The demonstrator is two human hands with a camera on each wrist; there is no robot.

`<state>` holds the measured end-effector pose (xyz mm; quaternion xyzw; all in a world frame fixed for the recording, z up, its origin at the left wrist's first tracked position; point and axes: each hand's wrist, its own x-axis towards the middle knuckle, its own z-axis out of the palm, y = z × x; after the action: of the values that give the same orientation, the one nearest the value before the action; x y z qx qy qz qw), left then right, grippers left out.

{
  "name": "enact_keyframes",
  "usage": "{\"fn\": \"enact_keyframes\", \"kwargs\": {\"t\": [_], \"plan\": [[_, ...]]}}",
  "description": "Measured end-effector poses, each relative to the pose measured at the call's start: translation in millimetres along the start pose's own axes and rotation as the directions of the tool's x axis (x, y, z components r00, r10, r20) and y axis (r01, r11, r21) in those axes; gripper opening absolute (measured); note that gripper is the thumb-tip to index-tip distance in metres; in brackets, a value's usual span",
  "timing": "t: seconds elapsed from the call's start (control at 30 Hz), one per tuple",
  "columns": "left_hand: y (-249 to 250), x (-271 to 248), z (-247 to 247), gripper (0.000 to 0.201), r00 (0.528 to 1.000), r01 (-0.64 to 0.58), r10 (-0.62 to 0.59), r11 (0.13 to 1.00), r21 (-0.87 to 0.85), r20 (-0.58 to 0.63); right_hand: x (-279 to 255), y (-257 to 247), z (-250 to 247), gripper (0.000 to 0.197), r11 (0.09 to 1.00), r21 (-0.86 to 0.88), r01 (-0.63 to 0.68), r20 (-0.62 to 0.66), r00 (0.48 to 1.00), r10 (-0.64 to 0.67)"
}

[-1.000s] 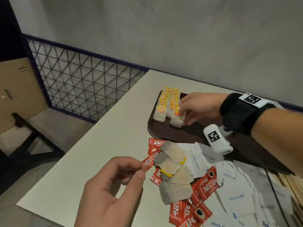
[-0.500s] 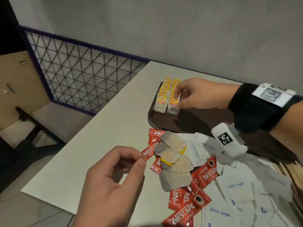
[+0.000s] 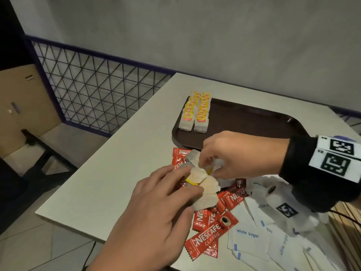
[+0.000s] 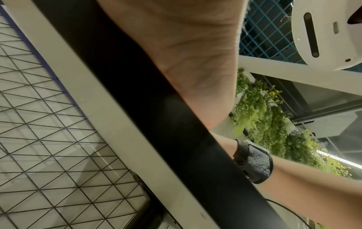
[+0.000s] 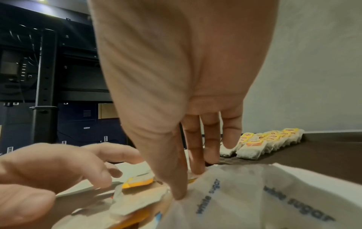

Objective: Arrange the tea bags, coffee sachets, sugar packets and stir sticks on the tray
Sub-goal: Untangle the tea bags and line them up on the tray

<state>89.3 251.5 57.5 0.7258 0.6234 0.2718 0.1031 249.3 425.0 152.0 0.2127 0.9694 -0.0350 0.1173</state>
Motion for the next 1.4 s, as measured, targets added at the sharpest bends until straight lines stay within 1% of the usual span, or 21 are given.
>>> {"fn": "enact_keyframes", "kwargs": {"t": [0.07,0.13,0.2,0.27,0.33,0.4,0.47,0.53,0.6,0.63,0.67,0.7,0.8,0.83,0.9,0.97,1.1,1.13,1.23,1.3,1.4], "plan": [[2.7,2.6,-0.4,0.047,0.997,0.007,-0.01,0.999,0.044,0.076,-1.0,-0.5,3.3,0.014,1.0,0.004,0.003,-0.021,1.0,-0.003],[3.3,4.7,1.6,0.057,0.994,0.012,-0.022,0.996,0.087,0.11,-2.9,-1.1,6.9,0.007,1.0,-0.01,-0.005,-0.04,0.999,0.004],[1.7,5.8,3.5,0.057,0.995,0.016,-0.025,0.995,0.096,0.098,-4.4,-1.2,10.8,0.007,1.0,-0.026,-0.015,-0.048,0.999,0.013],[1.5,4.1,3.5,0.051,0.996,0.024,-0.032,0.996,0.086,0.085,-5.6,-1.0,14.1,0.012,0.999,-0.054,-0.004,-0.062,0.998,0.001],[-0.2,2.2,5.4,0.05,0.999,0.028,-0.03,0.998,0.054,0.028,-7.8,-1.5,15.6,0.018,0.997,-0.077,0.016,-0.084,0.996,-0.022],[-2.7,0.4,7.4,0.05,0.998,0.019,-0.018,1.0,0.008,-0.062,-10.1,-1.5,15.6,0.023,0.995,-0.097,0.028,-0.127,0.991,-0.041],[-5.9,-1.3,8.1,0.047,0.98,0.01,-0.029,0.995,-0.097,-0.196,-11.3,-1.1,14.5,0.024,0.994,-0.11,0.022,-0.198,0.979,-0.044],[-7.1,-2.6,7.6,0.041,0.936,0.017,-0.113,0.96,-0.278,-0.335,-12.2,0.2,11.5,0.025,0.997,-0.077,0.004,-0.277,0.961,-0.026],[-5.2,-2.2,5.7,0.026,0.872,0.016,-0.253,0.87,-0.493,-0.418,-13.9,0.9,5.3,0.028,1.0,-0.011,0.007,-0.342,0.939,-0.011],[-3.6,-1.3,3.7,0.017,0.848,0.011,-0.326,0.799,-0.601,-0.418,-15.3,0.7,1.5,0.026,0.999,0.023,0.024,-0.371,0.929,-0.014],[-1.6,-0.5,1.1,0.015,0.829,0.005,-0.386,0.729,-0.685,-0.405,-16.7,-0.5,-3.1,0.022,0.997,0.056,0.05,-0.396,0.918,-0.024],[0.1,0.3,-1.6,0.018,0.812,-0.007,-0.426,0.675,-0.738,-0.398,-18.4,-2.4,-7.5,0.019,0.993,0.089,0.08,-0.419,0.907,-0.035],[1.6,0.3,-8.3,0.014,0.782,-0.047,-0.493,0.562,-0.825,-0.38,-23.5,-15.1,-20.2,0.016,0.968,0.186,0.166,-0.455,0.888,-0.065],[1.6,0.4,-9.4,0.017,0.778,-0.055,-0.505,0.54,-0.84,-0.375,-25.2,-20.4,-23.2,0.018,0.958,0.211,0.196,-0.456,0.886,-0.081],[-0.4,-0.3,-10.6,0.026,0.771,-0.057,-0.513,0.533,-0.844,-0.376,-28.3,-32.2,-27.3,0.023,0.937,0.252,0.243,-0.435,0.893,-0.114],[-3.3,-1.3,-10.9,0.026,0.768,-0.053,-0.513,0.544,-0.837,-0.382,-30.2,-45.4,-28.9,0.027,0.923,0.27,0.273,-0.401,0.904,-0.15],[-6.8,-3.7,-10.8,0.036,0.767,-0.031,-0.538,0.512,-0.859,-0.349,-27.6,-69.9,-27.3,0.03,0.926,0.238,0.293,-0.328,0.922,-0.207],[-6.4,-4.1,-11.2,0.039,0.773,-0.023,-0.537,0.509,-0.861,-0.338,-24.7,-73.8,-26.1,0.031,0.936,0.218,0.278,-0.321,0.926,-0.201],[-3.7,-5.7,-13.6,0.044,0.797,-0.006,-0.52,0.502,-0.865,-0.308,-13.9,-79.8,-19.9,0.033,0.966,0.178,0.187,-0.327,0.937,-0.121],[-3.0,-6.4,-15.2,0.045,0.804,-0.009,-0.519,0.476,-0.879,-0.289,-8.5,-81.5,-15.4,0.033,0.98,0.133,0.15,-0.362,0.927,-0.092],[-4.0,-6.0,-17.9,0.047,0.804,-0.027,-0.526,0.431,-0.902,-0.276,-6.9,-83.3,-13.4,0.032,0.982,0.15,0.112,-0.368,0.928,-0.05]]}}
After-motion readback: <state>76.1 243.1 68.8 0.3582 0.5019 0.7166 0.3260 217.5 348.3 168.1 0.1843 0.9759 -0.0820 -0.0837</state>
